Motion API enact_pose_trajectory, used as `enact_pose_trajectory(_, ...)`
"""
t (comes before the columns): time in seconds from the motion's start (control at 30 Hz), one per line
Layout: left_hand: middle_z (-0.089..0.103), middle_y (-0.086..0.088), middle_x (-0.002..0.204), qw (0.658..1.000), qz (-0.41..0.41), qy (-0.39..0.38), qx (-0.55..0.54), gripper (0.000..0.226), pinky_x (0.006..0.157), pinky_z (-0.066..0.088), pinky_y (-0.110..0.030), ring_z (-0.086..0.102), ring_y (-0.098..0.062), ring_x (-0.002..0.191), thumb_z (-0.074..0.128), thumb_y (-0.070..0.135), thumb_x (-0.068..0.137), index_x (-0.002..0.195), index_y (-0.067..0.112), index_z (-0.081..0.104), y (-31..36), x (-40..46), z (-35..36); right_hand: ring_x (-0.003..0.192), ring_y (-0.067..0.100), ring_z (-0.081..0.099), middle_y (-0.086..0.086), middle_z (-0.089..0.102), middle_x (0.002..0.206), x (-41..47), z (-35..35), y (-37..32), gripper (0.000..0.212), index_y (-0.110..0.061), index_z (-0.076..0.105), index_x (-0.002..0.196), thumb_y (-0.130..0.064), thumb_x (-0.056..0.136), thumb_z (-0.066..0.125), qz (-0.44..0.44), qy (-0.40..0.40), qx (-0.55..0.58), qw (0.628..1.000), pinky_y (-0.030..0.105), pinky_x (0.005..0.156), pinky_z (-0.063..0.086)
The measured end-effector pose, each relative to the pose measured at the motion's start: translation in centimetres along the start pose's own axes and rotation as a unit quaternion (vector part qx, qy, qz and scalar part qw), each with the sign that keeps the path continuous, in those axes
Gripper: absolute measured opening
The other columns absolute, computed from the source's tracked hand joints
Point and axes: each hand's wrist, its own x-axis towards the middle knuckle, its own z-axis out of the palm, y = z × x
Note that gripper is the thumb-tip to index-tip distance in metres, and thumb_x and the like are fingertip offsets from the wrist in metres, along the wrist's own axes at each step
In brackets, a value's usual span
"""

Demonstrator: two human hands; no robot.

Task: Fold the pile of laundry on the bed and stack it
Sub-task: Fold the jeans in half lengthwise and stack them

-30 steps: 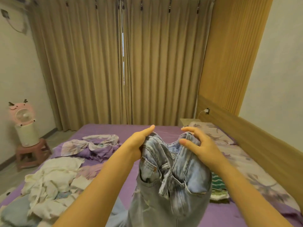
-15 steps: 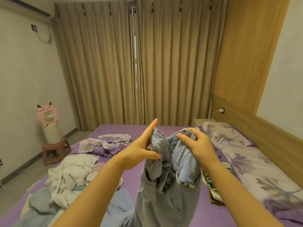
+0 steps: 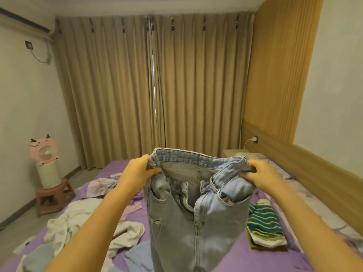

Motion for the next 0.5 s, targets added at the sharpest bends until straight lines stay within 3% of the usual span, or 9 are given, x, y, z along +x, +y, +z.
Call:
enact_pose_trajectory(0.1,0.056,0.001,0.063,1.0,-0.016,0.024,0.004,0.041,0.055,0.039,-0.036,0.053,-0.02,0.064,0.067,0.052,0.081,0.07,0.015,0.055,-0.7,-0.1,-1.1,0.083,0.031,0.061,0.015,0.068,0.085,-0.3,0.5,-0.8,0.021,-0.002,0.066,0.092,-0.023,0.087,0.067,0.0,0.081,-0.051,0.995,0.045,0.075,0.048)
enact_pose_trajectory(0.17,0.064,-0.002,0.069,0.992,-0.032,0.004,-0.126,0.037,0.059,0.046,-0.039,0.059,-0.021,0.067,0.067,0.049,0.081,0.076,0.013,0.065,-0.9,-0.3,-1.3,0.08,0.031,0.06,0.016,0.066,0.082,-0.6,0.8,-1.5,0.028,-0.001,0.065,0.09,-0.029,0.088,0.065,0.001,0.102,-0.027,0.994,0.043,0.072,0.046)
enact_pose_trajectory(0.27,0.073,-0.01,0.089,0.923,-0.089,-0.079,-0.367,0.018,0.074,0.058,-0.043,0.069,-0.028,0.089,0.067,0.028,0.088,0.093,0.011,0.069,-0.6,-0.8,-1.2,0.084,0.026,0.062,0.011,0.068,0.086,-0.9,1.7,-2.8,0.02,-0.008,0.066,0.092,-0.028,0.091,0.061,-0.008,0.09,0.093,0.992,0.04,0.073,0.047)
enact_pose_trajectory(0.37,0.073,-0.012,0.1,0.865,-0.096,-0.165,-0.464,0.018,0.082,0.057,-0.044,0.069,-0.028,0.095,0.059,0.009,0.092,0.109,0.006,0.065,-0.7,-1.7,-1.1,0.091,0.014,0.062,-0.001,0.068,0.095,-1.4,3.5,-3.7,0.004,-0.03,0.061,0.092,-0.026,0.093,0.058,-0.004,0.133,0.204,0.97,0.033,0.078,0.05)
enact_pose_trajectory(0.43,0.073,-0.011,0.099,0.863,-0.099,-0.162,-0.468,0.019,0.081,0.057,-0.043,0.069,-0.025,0.093,0.054,0.001,0.093,0.109,0.007,0.065,-0.6,-2.0,-1.4,0.088,0.011,0.06,-0.001,0.066,0.095,-1.7,3.8,-3.6,0.005,-0.03,0.058,0.091,-0.026,0.094,0.056,0.009,0.194,0.214,0.957,0.028,0.074,0.046)
enact_pose_trajectory(0.5,0.072,-0.009,0.098,0.88,-0.099,-0.127,-0.447,0.016,0.08,0.057,-0.042,0.068,-0.025,0.094,0.054,0.003,0.094,0.104,0.009,0.065,-0.3,-1.8,-2.2,0.092,0.019,0.058,0.006,0.065,0.098,-1.7,2.7,-3.6,0.006,-0.021,0.058,0.096,-0.026,0.095,0.055,0.038,0.25,0.196,0.947,0.033,0.076,0.045)
